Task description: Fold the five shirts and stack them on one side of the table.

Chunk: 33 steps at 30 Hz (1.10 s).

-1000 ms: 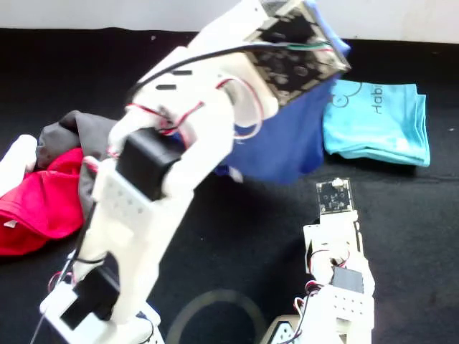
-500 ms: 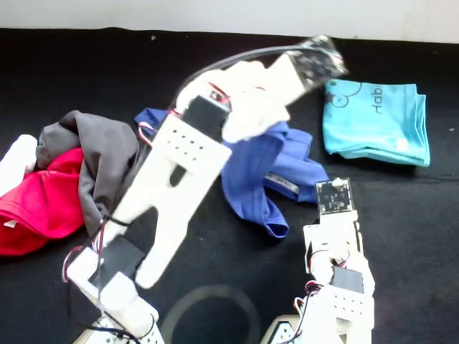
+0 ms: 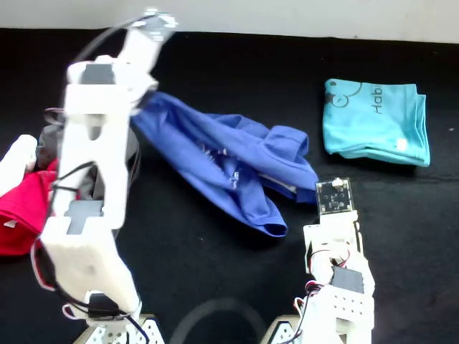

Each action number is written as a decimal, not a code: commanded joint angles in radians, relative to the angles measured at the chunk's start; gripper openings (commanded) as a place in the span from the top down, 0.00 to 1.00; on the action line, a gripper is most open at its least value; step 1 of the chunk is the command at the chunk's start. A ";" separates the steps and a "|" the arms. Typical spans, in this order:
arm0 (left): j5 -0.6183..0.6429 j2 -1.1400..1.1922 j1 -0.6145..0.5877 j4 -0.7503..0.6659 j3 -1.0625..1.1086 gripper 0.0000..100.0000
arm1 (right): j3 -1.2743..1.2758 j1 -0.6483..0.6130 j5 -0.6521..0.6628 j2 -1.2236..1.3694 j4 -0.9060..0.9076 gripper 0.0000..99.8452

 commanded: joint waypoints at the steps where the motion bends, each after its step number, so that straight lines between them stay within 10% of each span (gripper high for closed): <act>1: -0.009 -0.041 -0.012 0.150 -0.033 0.90 | 0.087 0.004 -0.009 -0.015 -0.016 0.90; 10: -0.011 -0.150 0.042 0.417 -0.127 0.90 | 0.087 0.004 -0.008 -0.015 -0.016 0.90; 17: -0.012 0.044 -0.027 0.354 0.127 0.90 | 0.087 0.004 -0.008 -0.015 -0.016 0.90; 26: -0.011 0.194 -0.410 0.130 0.119 0.90 | 0.087 0.004 -0.008 -0.015 -0.016 0.90; 33: -0.009 0.193 -0.638 0.209 -0.071 0.90 | 0.087 0.004 -0.008 -0.015 -0.016 0.90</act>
